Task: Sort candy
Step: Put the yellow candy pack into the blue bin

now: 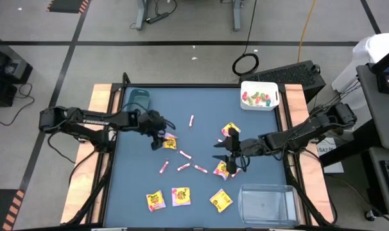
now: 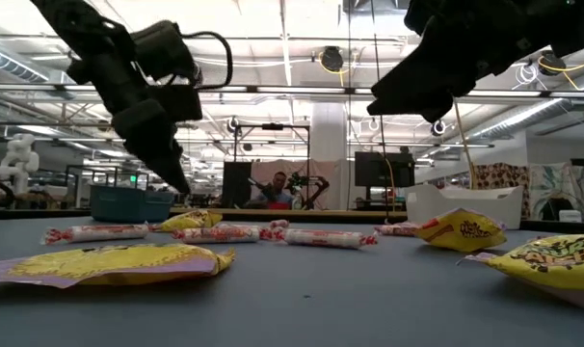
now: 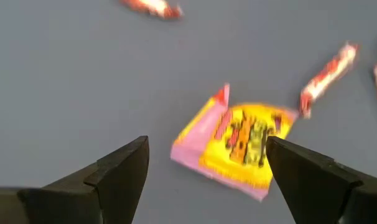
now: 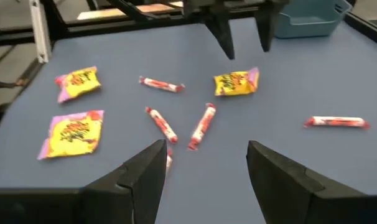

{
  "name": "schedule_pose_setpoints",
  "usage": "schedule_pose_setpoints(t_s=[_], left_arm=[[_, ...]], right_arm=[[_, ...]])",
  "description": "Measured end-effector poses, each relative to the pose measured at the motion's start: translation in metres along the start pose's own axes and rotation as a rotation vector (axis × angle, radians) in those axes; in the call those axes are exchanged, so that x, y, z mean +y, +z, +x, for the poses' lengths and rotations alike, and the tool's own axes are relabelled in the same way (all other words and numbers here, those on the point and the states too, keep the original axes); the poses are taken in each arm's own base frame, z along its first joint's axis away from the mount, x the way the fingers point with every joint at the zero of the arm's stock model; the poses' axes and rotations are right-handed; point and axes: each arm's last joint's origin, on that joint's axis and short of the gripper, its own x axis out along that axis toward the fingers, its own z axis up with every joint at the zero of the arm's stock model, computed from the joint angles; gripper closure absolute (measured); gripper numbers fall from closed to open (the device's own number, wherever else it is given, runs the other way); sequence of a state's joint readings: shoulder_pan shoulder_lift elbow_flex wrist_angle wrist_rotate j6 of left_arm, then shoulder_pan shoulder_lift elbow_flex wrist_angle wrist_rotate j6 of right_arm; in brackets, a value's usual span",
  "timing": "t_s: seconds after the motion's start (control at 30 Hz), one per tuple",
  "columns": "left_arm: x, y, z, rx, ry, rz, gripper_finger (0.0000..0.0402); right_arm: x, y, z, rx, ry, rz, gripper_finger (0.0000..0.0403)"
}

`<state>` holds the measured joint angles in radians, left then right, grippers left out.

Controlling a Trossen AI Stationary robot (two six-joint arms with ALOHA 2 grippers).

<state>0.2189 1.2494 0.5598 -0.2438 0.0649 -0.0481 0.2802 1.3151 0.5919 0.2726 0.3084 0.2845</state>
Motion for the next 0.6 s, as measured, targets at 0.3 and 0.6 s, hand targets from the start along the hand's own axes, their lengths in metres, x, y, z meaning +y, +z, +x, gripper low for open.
schedule_pose_setpoints(t_s=[0.3,0.6], left_arm=[[0.015,-0.006,0.023,0.084,-0.063,0.072,0.0104],[0.017,-0.011,0.043,0.134,-0.074,0.088,0.0173]], right_arm=[[0.018,-0.004,0.006,-0.051,0.07,0.016,0.019],[0.022,-0.006,0.008,-0.059,0.08,0.016,0.019]])
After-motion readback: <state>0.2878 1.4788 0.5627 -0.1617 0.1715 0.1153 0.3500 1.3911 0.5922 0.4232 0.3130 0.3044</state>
